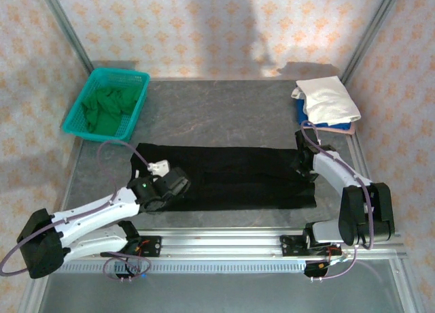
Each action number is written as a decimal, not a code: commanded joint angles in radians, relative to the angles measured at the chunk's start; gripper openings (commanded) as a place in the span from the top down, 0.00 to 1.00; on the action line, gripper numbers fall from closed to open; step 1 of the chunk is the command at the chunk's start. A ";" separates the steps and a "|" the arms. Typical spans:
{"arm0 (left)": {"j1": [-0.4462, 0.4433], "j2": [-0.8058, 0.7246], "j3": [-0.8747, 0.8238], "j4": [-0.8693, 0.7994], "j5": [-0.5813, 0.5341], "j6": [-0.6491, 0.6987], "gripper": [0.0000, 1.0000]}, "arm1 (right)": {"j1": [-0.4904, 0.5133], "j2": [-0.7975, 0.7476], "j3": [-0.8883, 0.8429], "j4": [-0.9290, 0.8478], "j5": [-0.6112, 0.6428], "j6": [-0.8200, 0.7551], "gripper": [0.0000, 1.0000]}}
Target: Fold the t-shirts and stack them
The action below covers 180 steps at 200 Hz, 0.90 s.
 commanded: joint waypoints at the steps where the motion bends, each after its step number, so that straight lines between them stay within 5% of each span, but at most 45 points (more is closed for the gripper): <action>1: -0.040 -0.043 -0.110 0.024 -0.059 -0.180 0.79 | 0.003 0.026 -0.002 0.003 0.008 -0.001 0.55; 12: -0.041 -0.056 -0.134 0.053 -0.049 -0.189 0.52 | 0.003 0.047 -0.002 0.019 -0.002 0.000 0.55; 26: -0.041 -0.077 -0.128 0.013 -0.072 -0.187 0.37 | 0.003 0.064 0.003 0.030 -0.010 0.003 0.55; 63: -0.041 -0.170 -0.093 -0.106 -0.191 -0.162 0.23 | 0.003 0.077 0.001 0.054 -0.008 0.005 0.57; 93: -0.022 -0.195 -0.109 -0.066 -0.248 -0.110 0.22 | 0.003 0.098 0.001 0.060 0.002 0.006 0.59; 123: 0.072 -0.156 -0.144 0.007 -0.174 -0.055 0.24 | 0.003 0.104 -0.002 0.066 0.000 0.006 0.60; 152: 0.123 -0.135 -0.177 0.105 -0.111 -0.023 0.53 | 0.003 0.101 0.001 0.059 0.000 0.003 0.61; 180: 0.124 -0.108 -0.174 0.134 -0.073 -0.010 0.56 | 0.003 0.086 0.003 0.055 0.001 0.003 0.61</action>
